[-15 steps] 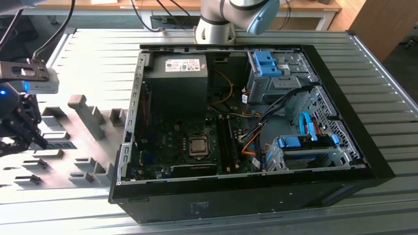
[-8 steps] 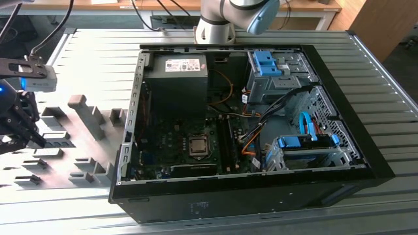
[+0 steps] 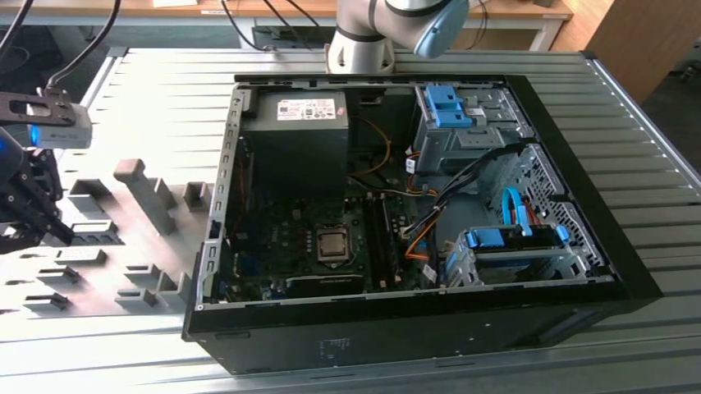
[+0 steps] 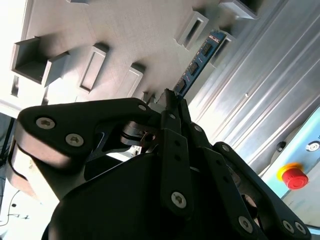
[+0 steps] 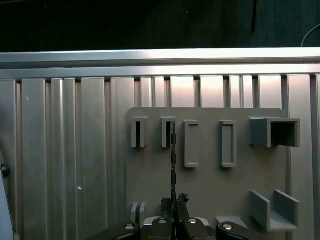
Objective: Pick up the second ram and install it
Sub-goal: 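Pick up the second ram and move it above second insertion slot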
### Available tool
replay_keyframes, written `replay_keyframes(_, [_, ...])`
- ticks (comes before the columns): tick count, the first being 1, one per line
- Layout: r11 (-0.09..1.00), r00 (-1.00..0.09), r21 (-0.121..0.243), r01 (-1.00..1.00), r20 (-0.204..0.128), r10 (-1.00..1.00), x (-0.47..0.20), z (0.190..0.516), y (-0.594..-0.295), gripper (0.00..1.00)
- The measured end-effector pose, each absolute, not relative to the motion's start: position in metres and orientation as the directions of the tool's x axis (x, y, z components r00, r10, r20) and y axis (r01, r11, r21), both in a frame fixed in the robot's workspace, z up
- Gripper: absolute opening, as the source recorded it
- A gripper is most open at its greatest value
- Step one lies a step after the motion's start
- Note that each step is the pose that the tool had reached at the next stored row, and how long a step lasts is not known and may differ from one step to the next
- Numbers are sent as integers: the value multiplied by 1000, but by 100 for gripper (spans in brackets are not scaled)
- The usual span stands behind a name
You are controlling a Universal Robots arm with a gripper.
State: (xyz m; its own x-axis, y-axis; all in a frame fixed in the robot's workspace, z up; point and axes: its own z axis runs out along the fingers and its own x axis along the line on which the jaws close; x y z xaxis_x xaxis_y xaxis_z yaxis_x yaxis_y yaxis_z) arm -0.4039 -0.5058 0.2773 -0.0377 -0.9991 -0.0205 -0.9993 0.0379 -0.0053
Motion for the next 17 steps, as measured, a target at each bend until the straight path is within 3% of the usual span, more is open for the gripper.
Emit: replay_keyframes(17, [38, -38, -5, -999, -20, -999, -404, 289, -506, 14])
